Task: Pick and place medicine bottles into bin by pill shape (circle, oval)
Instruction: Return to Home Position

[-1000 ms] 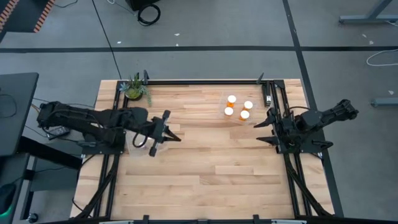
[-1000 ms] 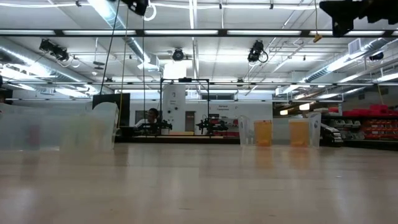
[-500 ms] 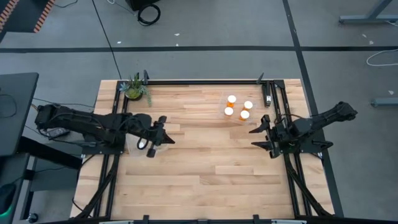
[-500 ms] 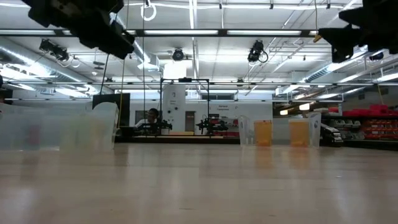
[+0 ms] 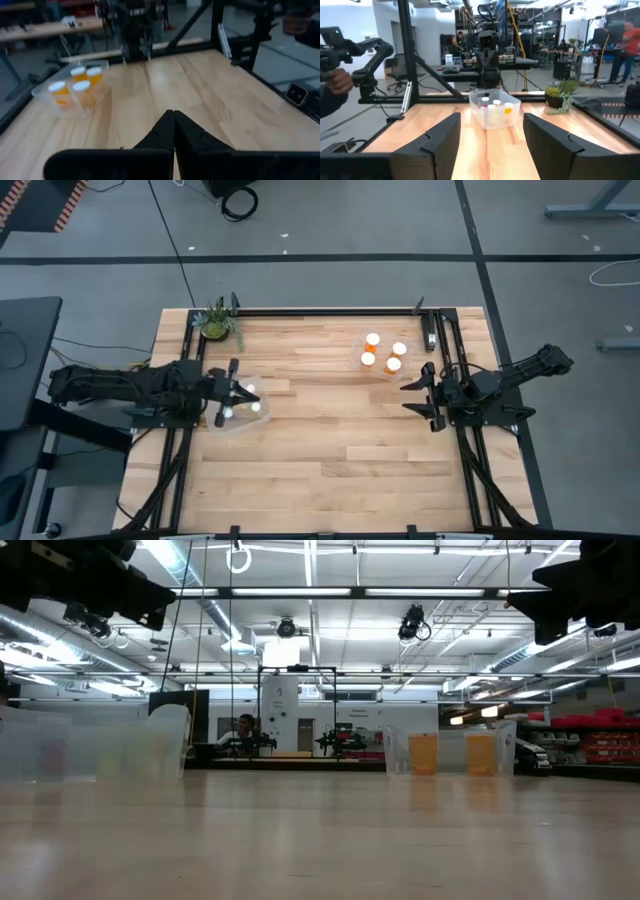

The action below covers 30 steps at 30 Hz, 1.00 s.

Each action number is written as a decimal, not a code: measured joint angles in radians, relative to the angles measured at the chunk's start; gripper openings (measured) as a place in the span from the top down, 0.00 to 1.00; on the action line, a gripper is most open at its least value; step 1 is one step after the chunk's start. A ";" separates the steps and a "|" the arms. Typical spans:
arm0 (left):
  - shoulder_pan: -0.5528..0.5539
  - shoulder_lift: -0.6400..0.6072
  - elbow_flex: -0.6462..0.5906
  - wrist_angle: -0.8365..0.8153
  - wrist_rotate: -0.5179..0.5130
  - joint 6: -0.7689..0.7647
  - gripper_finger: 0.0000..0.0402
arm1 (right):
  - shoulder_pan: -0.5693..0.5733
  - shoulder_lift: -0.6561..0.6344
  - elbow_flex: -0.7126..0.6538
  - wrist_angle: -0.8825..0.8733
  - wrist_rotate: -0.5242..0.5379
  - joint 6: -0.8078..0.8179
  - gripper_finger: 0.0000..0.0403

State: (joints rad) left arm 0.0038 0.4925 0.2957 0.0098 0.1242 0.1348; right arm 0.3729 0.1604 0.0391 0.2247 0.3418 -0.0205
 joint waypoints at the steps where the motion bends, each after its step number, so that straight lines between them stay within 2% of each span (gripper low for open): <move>1: -0.003 -0.021 -0.023 0.028 0.000 -0.001 0.99 | 0.000 0.000 0.000 -0.007 0.000 0.010 0.45; 5: -0.008 -0.097 -0.117 0.120 0.001 -0.013 0.98 | 0.000 0.000 0.000 -0.034 -0.001 0.041 0.49; 13: -0.007 -0.221 -0.243 0.142 0.000 -0.041 0.99 | 0.000 0.000 0.000 -0.065 -0.014 0.079 0.55; 17: -0.008 -0.266 -0.284 0.144 -0.057 -0.040 0.98 | 0.000 0.000 0.003 -0.073 -0.013 0.073 0.57; 25: -0.008 -0.306 -0.287 0.080 -0.086 -0.020 0.99 | 0.007 0.000 0.046 -0.165 -0.013 0.093 0.62; 30: -0.008 -0.304 -0.287 0.073 -0.086 -0.090 0.96 | 0.008 0.001 -0.027 -0.152 0.021 0.156 0.65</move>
State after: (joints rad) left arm -0.0040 0.1886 0.0090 0.0823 0.0383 0.0447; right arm 0.3809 0.1616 0.0120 0.0729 0.3628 0.1353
